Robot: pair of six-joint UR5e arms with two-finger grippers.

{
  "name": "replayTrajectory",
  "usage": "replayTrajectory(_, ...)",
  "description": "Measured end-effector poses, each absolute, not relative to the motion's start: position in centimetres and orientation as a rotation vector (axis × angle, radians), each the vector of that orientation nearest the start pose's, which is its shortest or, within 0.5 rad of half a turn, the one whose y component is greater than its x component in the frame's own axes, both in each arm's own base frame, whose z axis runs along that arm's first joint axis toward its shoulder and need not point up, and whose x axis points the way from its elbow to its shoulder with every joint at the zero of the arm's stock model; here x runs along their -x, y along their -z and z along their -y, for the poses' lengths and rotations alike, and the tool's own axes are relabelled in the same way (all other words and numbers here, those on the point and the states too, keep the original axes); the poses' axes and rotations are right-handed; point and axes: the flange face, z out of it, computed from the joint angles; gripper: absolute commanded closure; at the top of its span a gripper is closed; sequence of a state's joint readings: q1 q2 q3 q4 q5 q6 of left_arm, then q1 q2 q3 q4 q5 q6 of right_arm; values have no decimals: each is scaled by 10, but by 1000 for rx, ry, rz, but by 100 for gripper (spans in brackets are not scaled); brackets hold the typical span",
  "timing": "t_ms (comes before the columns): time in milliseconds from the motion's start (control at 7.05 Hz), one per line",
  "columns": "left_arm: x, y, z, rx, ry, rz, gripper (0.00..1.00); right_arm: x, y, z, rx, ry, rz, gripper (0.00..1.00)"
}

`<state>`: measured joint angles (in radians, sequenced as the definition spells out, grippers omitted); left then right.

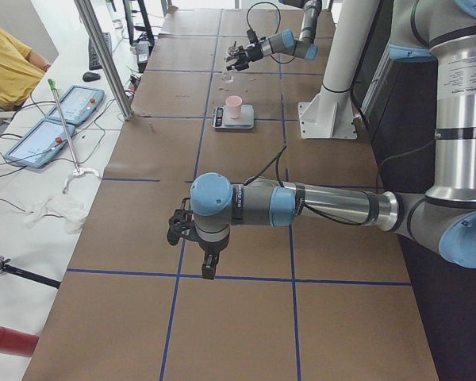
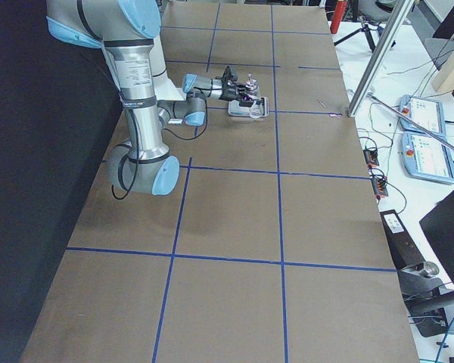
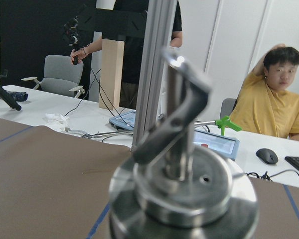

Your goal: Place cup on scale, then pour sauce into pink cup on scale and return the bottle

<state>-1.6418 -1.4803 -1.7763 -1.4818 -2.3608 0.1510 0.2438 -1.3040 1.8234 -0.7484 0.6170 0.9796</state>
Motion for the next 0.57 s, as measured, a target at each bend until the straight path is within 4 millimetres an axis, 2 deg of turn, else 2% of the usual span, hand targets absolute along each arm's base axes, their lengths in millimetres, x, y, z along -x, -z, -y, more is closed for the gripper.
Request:
replayTrajectory(142, 94, -608, 447, -112, -86, -783, 0, 458, -320, 335, -1131, -448, 855, 100)
replayTrajectory(284, 94, -608, 447, -112, -86, -783, 0, 448, -347, 334, -1078, -453, 837, 100)
replayTrajectory(567, 94, -608, 447, -112, -86, -783, 0, 423, -384, 336, -1032, -359, 716, 100)
